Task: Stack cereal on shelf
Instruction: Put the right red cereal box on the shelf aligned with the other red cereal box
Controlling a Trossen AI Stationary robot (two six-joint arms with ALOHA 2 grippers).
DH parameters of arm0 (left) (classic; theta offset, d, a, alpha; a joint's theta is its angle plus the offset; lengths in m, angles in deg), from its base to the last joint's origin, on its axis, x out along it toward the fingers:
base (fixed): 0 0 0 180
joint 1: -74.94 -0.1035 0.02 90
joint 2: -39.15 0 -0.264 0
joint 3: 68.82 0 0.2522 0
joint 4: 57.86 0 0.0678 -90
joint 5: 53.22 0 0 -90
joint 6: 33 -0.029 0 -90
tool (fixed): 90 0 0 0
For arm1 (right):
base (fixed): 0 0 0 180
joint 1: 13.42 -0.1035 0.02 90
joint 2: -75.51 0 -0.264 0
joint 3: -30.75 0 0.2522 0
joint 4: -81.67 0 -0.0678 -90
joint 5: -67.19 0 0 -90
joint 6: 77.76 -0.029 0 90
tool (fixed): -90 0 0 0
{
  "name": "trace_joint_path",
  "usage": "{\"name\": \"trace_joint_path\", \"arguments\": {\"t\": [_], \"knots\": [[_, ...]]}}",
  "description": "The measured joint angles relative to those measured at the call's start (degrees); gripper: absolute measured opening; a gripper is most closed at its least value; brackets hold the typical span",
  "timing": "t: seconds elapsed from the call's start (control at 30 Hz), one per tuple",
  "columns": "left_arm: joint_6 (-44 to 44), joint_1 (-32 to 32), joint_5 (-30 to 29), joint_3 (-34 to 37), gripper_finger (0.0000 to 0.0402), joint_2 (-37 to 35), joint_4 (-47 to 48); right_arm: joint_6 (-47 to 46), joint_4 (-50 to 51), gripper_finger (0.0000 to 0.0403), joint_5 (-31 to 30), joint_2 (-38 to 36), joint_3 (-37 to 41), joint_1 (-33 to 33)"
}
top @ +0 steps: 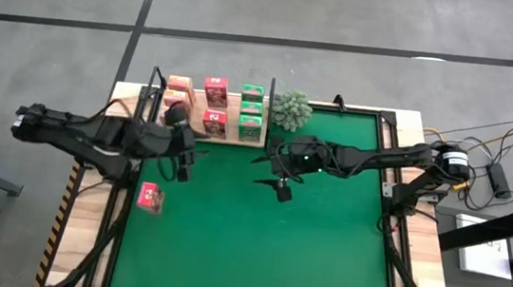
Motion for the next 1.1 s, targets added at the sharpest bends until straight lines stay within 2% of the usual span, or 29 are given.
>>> {"name": "trace_joint_path", "arguments": {"t": [0.17,0.4,0.6,0.73,0.87,1.1], "knots": [[-1.7,-11.3,8.2,-1.6,0.0187,2.1,6.3,0.4,-1.5,0.0253,0.0,-2.4,2.8,2.1],[-15.9,-25.6,20.2,-1.7,0.0248,4.8,7.0,1.8,-0.9,0.0255,0.5,-6.3,3.8,4.6],[-27.9,-37.0,30.7,-2.1,0.0258,9.1,5.9,2.4,-0.7,0.0256,0.5,-8.0,5.7,6.9],[-30.5,-43.8,36.5,-2.1,0.0255,12.8,3.7,1.9,-0.7,0.0258,0.5,-8.1,5.8,7.8],[-31.8,-47.3,42.5,-2.1,0.0249,16.5,3.8,1.8,-0.7,0.0259,0.6,-8.0,5.8,8.1],[-34.3,-48.0,43.2,-2.1,0.0243,20.0,3.8,1.8,-0.3,0.0259,0.6,-8.0,5.8,8.1]]}}
